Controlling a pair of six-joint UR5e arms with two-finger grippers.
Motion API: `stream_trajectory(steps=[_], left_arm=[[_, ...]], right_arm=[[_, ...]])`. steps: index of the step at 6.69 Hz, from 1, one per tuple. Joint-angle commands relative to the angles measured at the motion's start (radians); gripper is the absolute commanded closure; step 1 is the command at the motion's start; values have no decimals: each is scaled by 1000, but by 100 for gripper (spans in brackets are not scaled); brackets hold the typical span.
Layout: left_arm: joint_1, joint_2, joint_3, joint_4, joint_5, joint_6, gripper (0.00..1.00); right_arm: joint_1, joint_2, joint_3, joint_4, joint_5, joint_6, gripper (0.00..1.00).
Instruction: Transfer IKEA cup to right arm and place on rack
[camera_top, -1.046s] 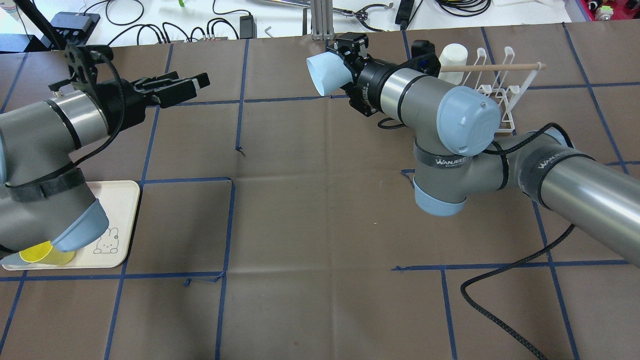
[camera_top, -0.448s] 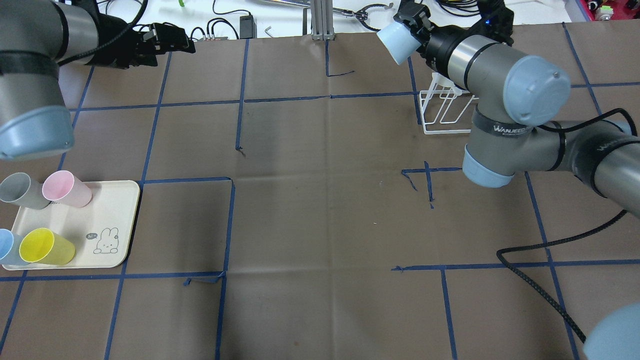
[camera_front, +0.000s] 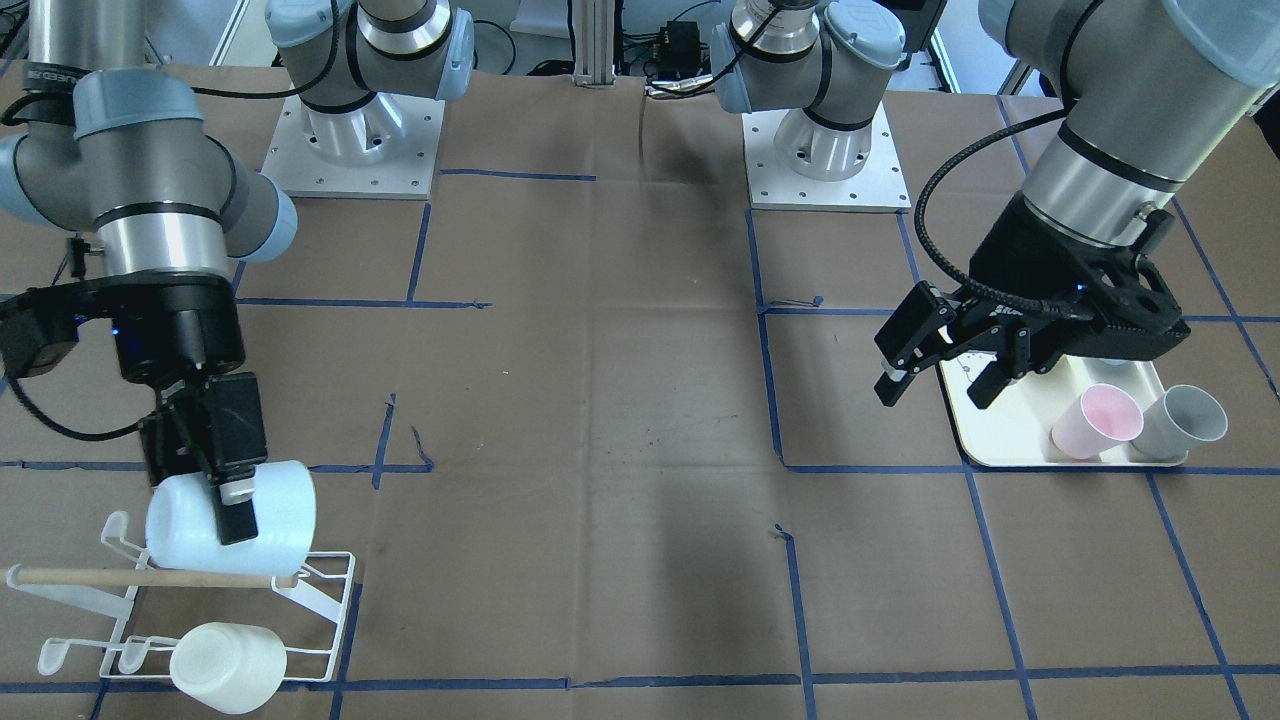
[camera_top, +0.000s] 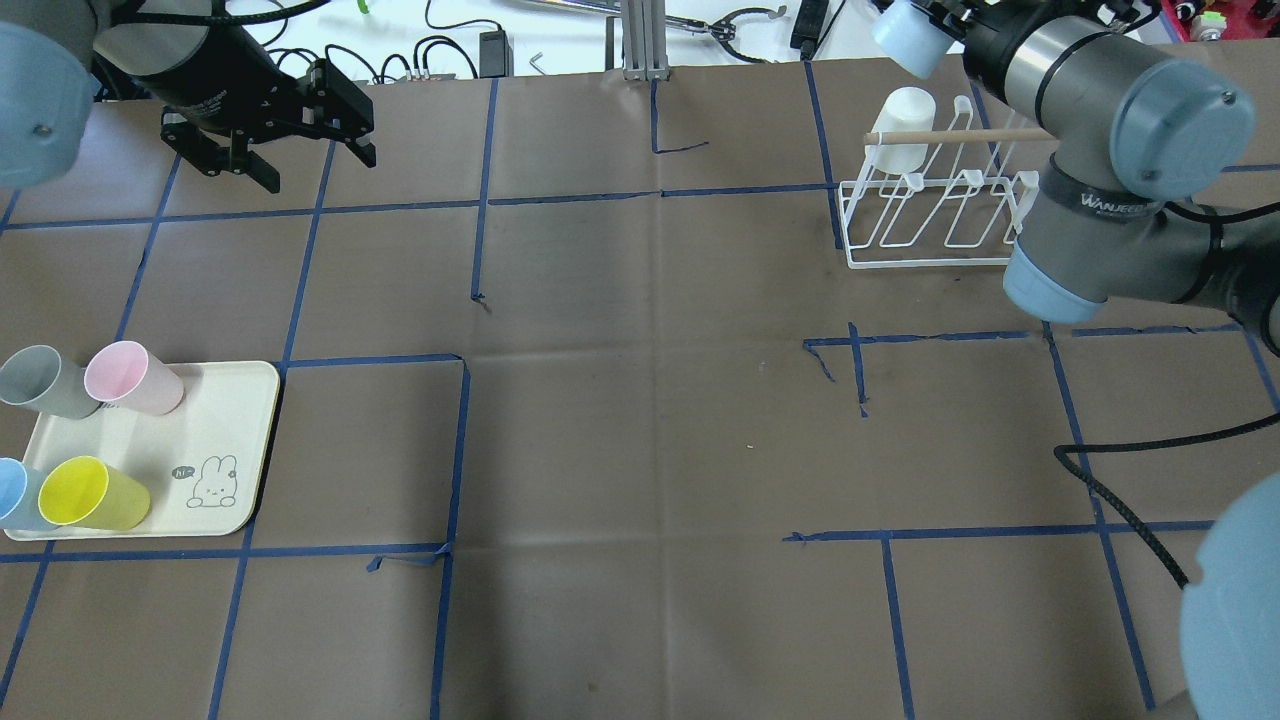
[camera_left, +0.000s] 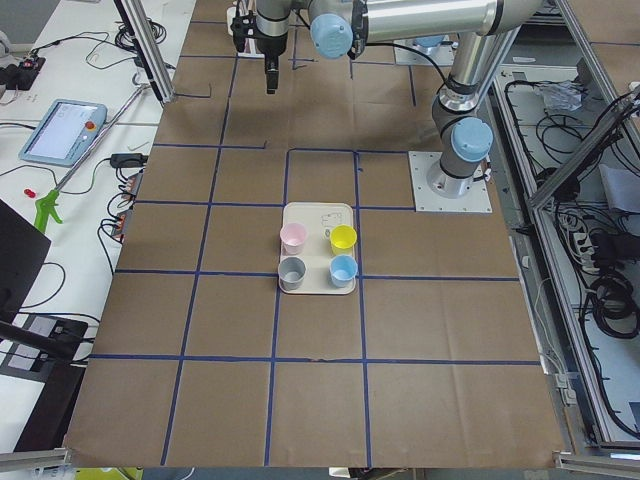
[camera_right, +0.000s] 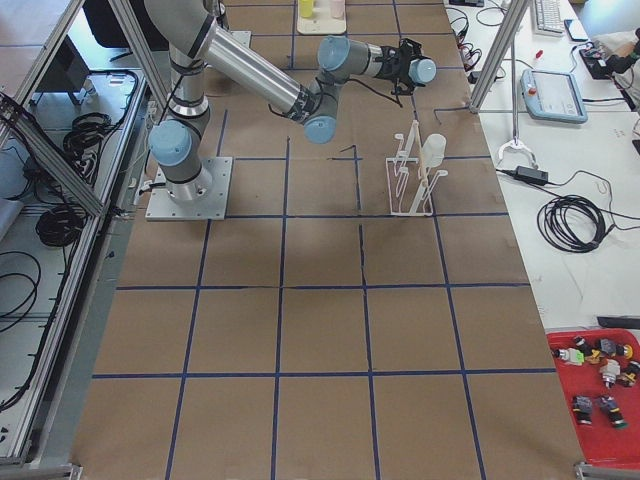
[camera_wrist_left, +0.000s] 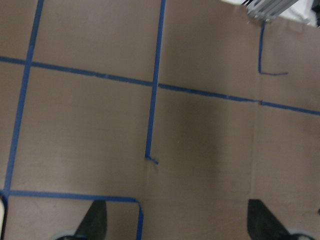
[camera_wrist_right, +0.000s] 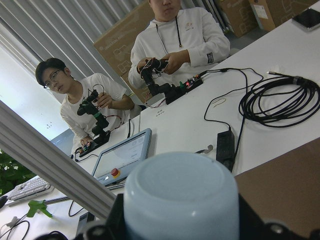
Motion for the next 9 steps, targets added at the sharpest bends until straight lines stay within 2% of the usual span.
stream_trajectory(steps=[1,5,9], left_arm=[[-49,20,1,-120,71,-3,0],[-52,50,-28,-115,62,-9,0],[-75,50,-48,-103,63,-56,0]], right_arm=[[-71,80,-81,-2,1,-269,83],[-121,207,-139,-8,-2,-510,83],[-164,235,-129,-15,13,-522,83]])
